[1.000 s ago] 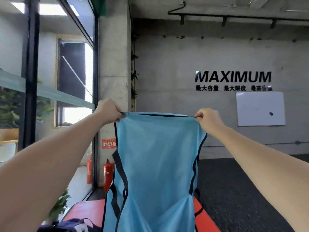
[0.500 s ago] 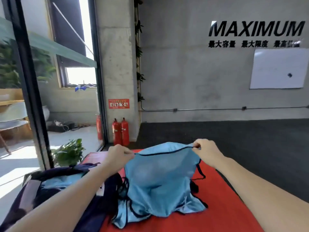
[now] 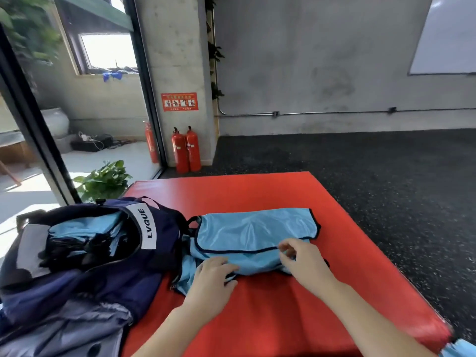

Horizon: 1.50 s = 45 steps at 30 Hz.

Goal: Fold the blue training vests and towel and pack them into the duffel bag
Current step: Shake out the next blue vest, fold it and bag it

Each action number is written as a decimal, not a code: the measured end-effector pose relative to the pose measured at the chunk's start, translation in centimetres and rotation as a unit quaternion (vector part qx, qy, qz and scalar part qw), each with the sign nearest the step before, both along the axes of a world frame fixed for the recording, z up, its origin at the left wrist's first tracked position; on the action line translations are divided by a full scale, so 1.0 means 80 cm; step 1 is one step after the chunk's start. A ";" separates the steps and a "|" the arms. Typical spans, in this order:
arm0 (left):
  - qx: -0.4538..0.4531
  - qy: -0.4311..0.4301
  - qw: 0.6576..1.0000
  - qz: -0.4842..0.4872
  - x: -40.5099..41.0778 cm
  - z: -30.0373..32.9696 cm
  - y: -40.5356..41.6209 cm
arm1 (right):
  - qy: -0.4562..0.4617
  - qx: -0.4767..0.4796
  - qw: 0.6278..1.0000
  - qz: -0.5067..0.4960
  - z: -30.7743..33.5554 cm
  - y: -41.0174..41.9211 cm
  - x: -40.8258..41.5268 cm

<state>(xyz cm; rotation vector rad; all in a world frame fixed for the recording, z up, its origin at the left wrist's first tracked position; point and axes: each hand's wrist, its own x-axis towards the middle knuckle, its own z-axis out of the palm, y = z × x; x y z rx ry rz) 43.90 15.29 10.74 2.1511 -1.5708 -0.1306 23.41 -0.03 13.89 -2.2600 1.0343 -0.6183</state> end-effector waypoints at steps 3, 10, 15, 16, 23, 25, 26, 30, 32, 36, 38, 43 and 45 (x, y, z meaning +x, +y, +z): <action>-0.004 -0.056 0.998 -0.007 -0.006 -0.001 -0.017 | 0.013 0.004 0.998 0.067 0.005 0.005 0.022; 0.006 -0.075 0.997 -0.034 0.005 -0.011 -0.055 | 0.132 -0.064 0.978 0.148 -0.030 -0.024 0.054; -0.045 0.142 0.989 0.007 0.019 0.016 -0.075 | 0.001 -0.018 0.996 0.091 -0.018 -0.033 0.054; -0.059 0.174 0.983 0.019 0.020 0.025 -0.077 | -0.019 -0.022 0.996 0.083 -0.015 -0.032 0.052; -0.076 0.347 0.933 0.065 0.031 0.055 -0.093 | -0.074 -0.106 0.985 0.112 -0.018 -0.016 0.048; -0.076 0.383 0.918 0.068 0.031 0.058 -0.093 | -0.071 -0.109 0.984 0.120 -0.019 -0.014 0.049; -0.078 0.401 0.910 0.069 0.030 0.060 -0.092 | -0.070 -0.113 0.983 0.126 -0.019 -0.012 0.050; -0.085 0.471 0.875 0.077 0.028 0.064 -0.088 | -0.065 -0.152 0.972 0.169 -0.019 0.009 0.059; -0.091 0.504 0.856 0.075 0.029 0.067 -0.085 | -0.056 -0.181 0.964 0.189 -0.021 0.020 0.065; -0.088 0.519 0.846 0.086 0.035 0.064 -0.081 | -0.054 -0.207 0.958 0.191 -0.026 0.030 0.073; -0.085 0.518 0.847 0.089 0.037 0.060 -0.078 | -0.087 -0.231 0.952 0.181 -0.028 0.032 0.075; -0.084 0.482 0.867 0.089 0.035 0.059 -0.075 | -0.121 -0.224 0.950 0.180 -0.023 0.038 0.077; -0.094 0.445 0.887 0.077 0.032 0.060 -0.072 | -0.118 -0.187 0.958 0.181 -0.017 0.040 0.075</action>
